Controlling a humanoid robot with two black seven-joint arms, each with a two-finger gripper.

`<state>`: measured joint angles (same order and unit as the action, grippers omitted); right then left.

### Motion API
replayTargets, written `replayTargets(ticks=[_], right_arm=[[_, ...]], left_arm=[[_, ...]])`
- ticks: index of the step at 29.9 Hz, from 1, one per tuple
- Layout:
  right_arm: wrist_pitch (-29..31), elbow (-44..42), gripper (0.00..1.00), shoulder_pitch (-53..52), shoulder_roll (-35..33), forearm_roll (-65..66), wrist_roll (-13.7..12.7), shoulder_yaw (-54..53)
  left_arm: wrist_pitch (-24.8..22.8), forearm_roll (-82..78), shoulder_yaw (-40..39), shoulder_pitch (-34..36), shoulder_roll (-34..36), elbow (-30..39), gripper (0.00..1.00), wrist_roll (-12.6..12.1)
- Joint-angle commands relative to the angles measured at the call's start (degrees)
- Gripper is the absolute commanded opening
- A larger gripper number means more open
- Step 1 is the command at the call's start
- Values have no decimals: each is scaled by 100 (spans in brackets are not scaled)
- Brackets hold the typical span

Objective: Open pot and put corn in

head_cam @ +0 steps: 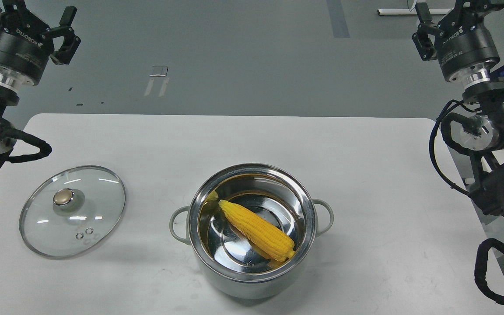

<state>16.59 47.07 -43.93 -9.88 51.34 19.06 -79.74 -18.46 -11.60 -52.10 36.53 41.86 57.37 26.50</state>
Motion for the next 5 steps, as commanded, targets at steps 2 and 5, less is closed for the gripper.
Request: replayTargets(ticks=[2,5], right_arm=[[-139,-23,100,104,21,-318,1,-16],[-279,-5,100,77,30,-406,1,-16]], left_arm=[[0,0,-2,-23,7,-7,98,-101],[0,0,-2,-23,51,-7,98,-118]])
